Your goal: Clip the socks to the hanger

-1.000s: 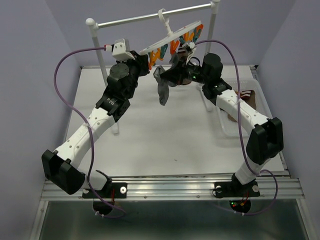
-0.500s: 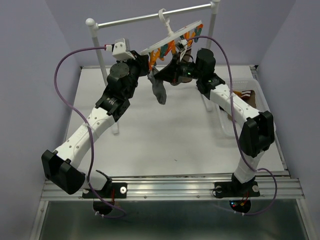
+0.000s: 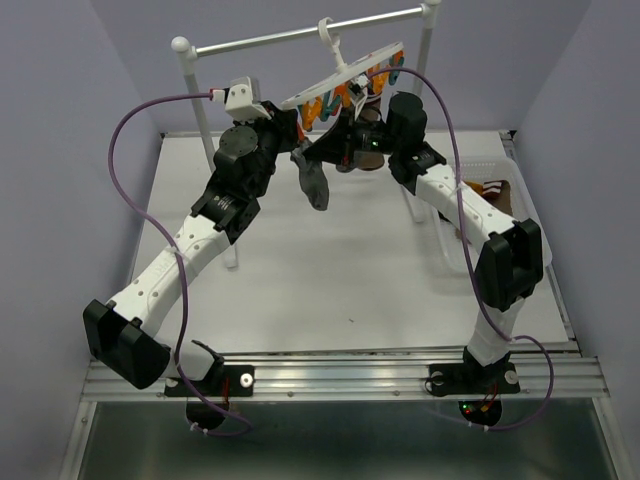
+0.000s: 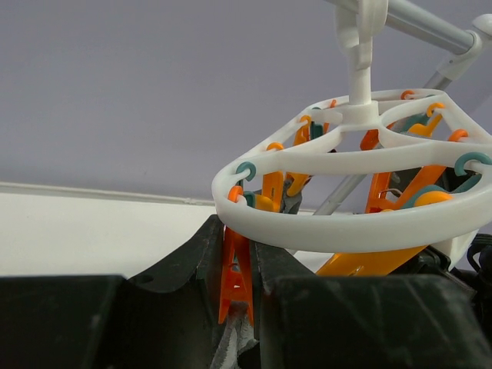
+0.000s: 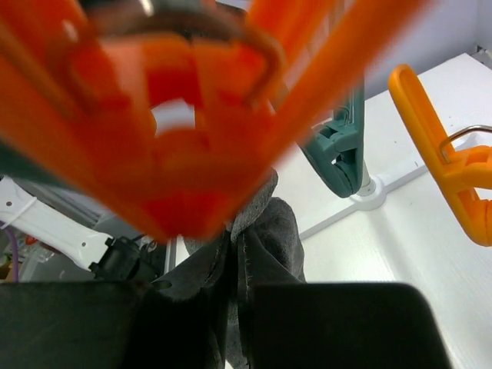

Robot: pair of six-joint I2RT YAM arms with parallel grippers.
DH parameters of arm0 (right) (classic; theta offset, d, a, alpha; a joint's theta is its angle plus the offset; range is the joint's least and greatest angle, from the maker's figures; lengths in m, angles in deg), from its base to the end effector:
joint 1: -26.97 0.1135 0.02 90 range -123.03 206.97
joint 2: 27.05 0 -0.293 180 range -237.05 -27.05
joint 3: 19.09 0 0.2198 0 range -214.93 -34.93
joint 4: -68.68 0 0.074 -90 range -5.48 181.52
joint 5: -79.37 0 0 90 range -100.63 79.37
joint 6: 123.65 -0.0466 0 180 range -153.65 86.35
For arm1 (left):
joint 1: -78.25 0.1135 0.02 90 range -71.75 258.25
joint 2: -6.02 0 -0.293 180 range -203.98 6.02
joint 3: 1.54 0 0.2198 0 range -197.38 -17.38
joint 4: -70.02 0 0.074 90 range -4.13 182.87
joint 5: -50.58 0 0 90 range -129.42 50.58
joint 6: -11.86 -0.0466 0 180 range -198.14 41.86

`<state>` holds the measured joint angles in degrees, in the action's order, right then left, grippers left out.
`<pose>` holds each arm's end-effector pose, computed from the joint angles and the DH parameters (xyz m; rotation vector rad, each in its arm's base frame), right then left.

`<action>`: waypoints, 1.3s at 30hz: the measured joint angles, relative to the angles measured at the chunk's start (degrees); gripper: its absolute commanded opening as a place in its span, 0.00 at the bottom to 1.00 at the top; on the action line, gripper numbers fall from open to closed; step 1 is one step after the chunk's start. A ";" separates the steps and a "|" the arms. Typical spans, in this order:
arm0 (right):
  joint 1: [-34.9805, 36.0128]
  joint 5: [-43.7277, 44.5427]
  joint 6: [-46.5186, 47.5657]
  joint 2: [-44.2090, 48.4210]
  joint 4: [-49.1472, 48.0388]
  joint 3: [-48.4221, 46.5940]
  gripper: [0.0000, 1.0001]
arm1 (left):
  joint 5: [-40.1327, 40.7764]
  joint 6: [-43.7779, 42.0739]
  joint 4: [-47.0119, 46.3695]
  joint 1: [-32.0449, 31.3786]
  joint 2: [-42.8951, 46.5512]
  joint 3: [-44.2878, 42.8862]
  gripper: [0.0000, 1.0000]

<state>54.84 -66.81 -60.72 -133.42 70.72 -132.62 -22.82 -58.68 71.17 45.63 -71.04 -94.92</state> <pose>0.3534 0.2307 0.4309 -0.8769 1.4786 1.4520 0.2429 -0.1396 0.4919 -0.0986 1.3366 -0.5830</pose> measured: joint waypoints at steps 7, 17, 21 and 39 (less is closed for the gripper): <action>-0.02 0.90 -0.26 -0.15 0.11 -0.63 0.01 | -1.01 -0.76 -0.55 0.00 0.07 0.24 0.00; -0.02 5.38 -1.40 -0.15 0.79 -0.96 0.01 | -2.21 -3.30 -1.92 -0.02 1.55 2.16 0.00; 0.00 4.46 -2.71 -0.20 1.68 -1.70 0.01 | -2.03 -4.09 -2.93 -0.02 1.90 2.97 0.00; 0.00 0.61 -6.21 -1.22 1.40 -3.08 0.01 | -3.23 -5.68 -3.69 -0.02 2.40 3.74 0.63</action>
<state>54.84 -66.20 -66.92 -134.65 72.12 -135.70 -26.06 -64.36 67.47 45.60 -68.63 -91.18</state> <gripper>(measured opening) 0.088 0.481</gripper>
